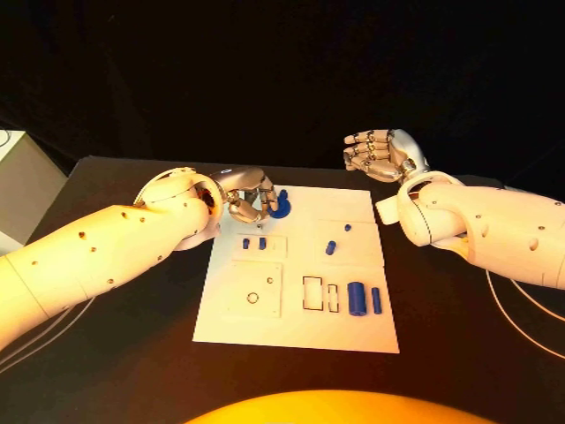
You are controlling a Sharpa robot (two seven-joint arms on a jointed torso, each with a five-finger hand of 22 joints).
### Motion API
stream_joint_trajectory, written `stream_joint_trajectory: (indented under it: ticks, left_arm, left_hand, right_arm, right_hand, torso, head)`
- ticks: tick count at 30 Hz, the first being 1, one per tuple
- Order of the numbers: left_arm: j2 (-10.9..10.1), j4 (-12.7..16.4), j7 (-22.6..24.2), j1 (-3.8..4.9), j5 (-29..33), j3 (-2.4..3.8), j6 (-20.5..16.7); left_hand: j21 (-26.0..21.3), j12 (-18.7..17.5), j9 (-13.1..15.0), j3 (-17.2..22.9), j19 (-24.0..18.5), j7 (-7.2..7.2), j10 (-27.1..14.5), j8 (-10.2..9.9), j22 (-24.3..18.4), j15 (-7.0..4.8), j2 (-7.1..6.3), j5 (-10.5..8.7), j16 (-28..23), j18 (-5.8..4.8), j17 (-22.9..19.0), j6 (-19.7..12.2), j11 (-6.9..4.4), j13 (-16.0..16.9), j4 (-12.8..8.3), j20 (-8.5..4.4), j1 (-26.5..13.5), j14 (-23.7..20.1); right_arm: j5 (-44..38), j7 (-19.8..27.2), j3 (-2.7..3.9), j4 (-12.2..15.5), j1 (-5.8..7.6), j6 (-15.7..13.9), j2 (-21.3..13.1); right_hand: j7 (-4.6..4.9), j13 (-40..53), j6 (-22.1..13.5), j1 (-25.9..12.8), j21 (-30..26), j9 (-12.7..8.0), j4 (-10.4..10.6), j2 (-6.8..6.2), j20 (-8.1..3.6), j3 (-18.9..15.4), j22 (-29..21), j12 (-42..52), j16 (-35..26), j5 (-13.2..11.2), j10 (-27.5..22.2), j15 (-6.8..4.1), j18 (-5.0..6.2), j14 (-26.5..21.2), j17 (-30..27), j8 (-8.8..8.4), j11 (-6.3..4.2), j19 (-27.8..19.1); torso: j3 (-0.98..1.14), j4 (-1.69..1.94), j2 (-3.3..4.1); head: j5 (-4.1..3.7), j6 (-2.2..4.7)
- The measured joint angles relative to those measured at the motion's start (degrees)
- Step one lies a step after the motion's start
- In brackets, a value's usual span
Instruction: Assemble the parts on the task board
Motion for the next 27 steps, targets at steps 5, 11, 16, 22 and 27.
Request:
stream_joint_trajectory:
  ticks: [5,11,16,22,27]
  left_arm:
    - [-1.6,1.0,-0.4,-0.05,0.9,0.3,0.4]
    - [-2.6,0.9,-1.1,-0.2,0.9,0.38,1.0]
    - [-2.5,0.2,-1.6,-0.79,0.3,0.4,1.4]
    - [-1.7,-1.2,-2.0,-1.29,-0.8,0.3,1.5]
    - [-1.1,-2.6,-2.2,-1.4,-1.7,0.17,1.5]
  left_hand:
    - [0.0,-0.3,0.0,-0.5,0.0,-0.11,0.0,0.0,0.0,0.0,-0.04,0.0,0.0,0.0,-0.2,0.1,0.0,-0.1,0.2,0.0,0.0,0.0]
    - [0.0,-0.8,0.0,-1.0,-0.2,-0.31,0.5,-0.2,0.0,0.0,-0.42,0.0,0.0,0.0,-0.4,0.3,-0.11,-0.1,0.3,-0.2,-0.4,0.0]
    - [0.0,-0.8,0.0,-1.2,-0.2,-0.31,0.5,-0.3,0.0,0.0,-0.42,0.0,0.0,0.0,-0.5,0.3,-0.11,-0.1,0.4,-0.2,-0.4,0.0]
    - [0.0,-1.1,0.0,-1.3,-0.2,-0.31,0.5,-0.4,-0.1,0.0,-0.42,0.0,0.0,0.01,-0.6,0.3,-0.1,-0.1,0.5,-0.2,-0.4,0.0]
    - [0.0,-1.1,0.0,-1.3,-0.2,-0.32,0.5,-0.4,-0.1,0.0,-0.42,0.0,0.0,0.01,-0.6,0.3,-0.1,-0.1,0.5,-0.2,-0.4,0.0]
  right_arm:
    - [0.0,0.0,-0.01,0.0,-0.04,0.0,-0.1]
    - [0.0,0.0,-0.02,0.0,-0.17,0.0,-0.2]
    - [0.0,0.0,-0.02,0.0,-0.21,0.0,-0.2]
    - [0.0,0.0,-0.02,0.0,-0.24,0.1,-0.2]
    - [0.0,0.0,-0.02,0.0,-0.25,0.1,-0.2]
  right_hand:
    - [0.0,0.0,0.0,0.0,0.0,0.0,0.0,0.0,0.0,0.0,0.0,0.0,0.0,0.0,0.0,0.0,-0.01,0.0,0.0,0.0,0.0,0.0]
    - [0.0,0.0,0.0,0.0,0.0,0.0,0.0,0.0,0.0,0.0,0.0,0.0,0.0,0.0,0.0,0.0,0.0,0.0,0.0,0.0,0.0,0.0]
    - [0.0,0.0,0.0,0.0,0.0,0.0,0.0,0.0,0.0,0.0,0.0,0.0,0.0,0.0,0.0,0.0,0.0,0.0,0.0,0.0,0.0,0.0]
    - [0.0,0.0,0.0,0.0,0.0,0.0,0.0,-0.01,0.0,0.0,-0.1,0.0,0.0,0.0,0.0,0.0,0.0,0.0,-0.1,0.0,0.0,0.0]
    - [0.0,0.0,0.0,0.0,0.0,0.0,0.0,-0.01,0.0,0.0,-0.1,0.0,0.0,0.0,0.0,0.0,0.0,0.0,-0.1,0.0,0.0,0.0]
  torso:
    - [-0.01,0.01,0.01]
    - [-0.01,-0.03,0.11]
    - [0.02,-0.03,0.17]
    - [0.02,-0.12,0.25]
    - [0.09,-0.14,0.26]
  head:
    - [0.09,0.0]
    - [0.23,-0.09]
    - [0.31,-0.16]
    - [0.42,-0.26]
    - [0.48,-0.31]
